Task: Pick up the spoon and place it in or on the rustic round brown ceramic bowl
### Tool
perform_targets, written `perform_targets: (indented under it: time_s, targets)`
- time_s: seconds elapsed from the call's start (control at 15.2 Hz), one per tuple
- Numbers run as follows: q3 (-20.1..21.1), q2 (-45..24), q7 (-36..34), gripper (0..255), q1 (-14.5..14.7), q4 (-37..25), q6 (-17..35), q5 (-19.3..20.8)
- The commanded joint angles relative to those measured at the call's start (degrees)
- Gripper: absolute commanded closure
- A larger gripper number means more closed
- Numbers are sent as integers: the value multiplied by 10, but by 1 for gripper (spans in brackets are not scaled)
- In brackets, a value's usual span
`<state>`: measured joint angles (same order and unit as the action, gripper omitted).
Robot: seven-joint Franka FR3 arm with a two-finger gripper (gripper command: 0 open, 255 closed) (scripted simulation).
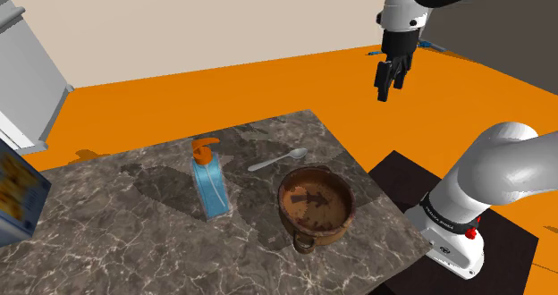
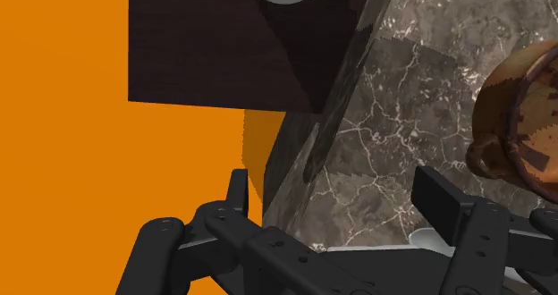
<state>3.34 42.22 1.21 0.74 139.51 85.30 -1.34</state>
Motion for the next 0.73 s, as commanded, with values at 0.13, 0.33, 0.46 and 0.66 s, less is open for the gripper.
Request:
perform_targets:
  time_s: [0.13, 0.33, 0.46, 0.66]
  targets:
    - [24, -23, -32, 0, 5, 6, 26, -15]
    - [59, -64, -80, 0, 11, 8, 67, -35]
    - [81, -96, -112, 0, 14, 5, 95, -46]
    - [114, -149, -160, 0, 17, -6, 135, -56]
